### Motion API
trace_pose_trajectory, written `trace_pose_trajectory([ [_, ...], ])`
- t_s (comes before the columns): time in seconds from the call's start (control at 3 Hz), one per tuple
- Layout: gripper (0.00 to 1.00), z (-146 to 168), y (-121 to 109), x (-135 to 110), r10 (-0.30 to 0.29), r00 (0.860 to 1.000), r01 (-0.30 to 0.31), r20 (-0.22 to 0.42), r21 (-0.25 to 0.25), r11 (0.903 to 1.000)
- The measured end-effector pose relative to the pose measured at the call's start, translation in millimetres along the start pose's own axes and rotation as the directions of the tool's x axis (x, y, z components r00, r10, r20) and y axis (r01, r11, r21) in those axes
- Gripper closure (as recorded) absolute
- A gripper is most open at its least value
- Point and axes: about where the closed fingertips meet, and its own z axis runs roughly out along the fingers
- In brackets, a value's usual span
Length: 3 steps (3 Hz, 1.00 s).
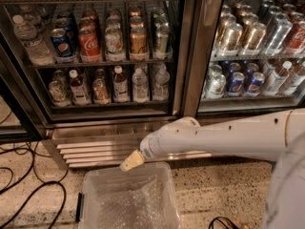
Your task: Pick blue plastic bottle from bottom shelf of fridge
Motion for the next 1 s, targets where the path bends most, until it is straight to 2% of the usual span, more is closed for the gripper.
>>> trace_pose_trajectory([
  [0.33, 0.0, 16, -22, -22, 0.063, 0.995, -0.069, 0.072, 0.073, 0.995],
  [0.67, 0.0, 25, -42, -53, 0.18, 0.969, -0.196, 0.166, 0.087, 0.9767],
  [1.0, 0.0, 25, -43, -56, 0.187, 0.966, -0.205, 0.179, 0.086, 0.975],
])
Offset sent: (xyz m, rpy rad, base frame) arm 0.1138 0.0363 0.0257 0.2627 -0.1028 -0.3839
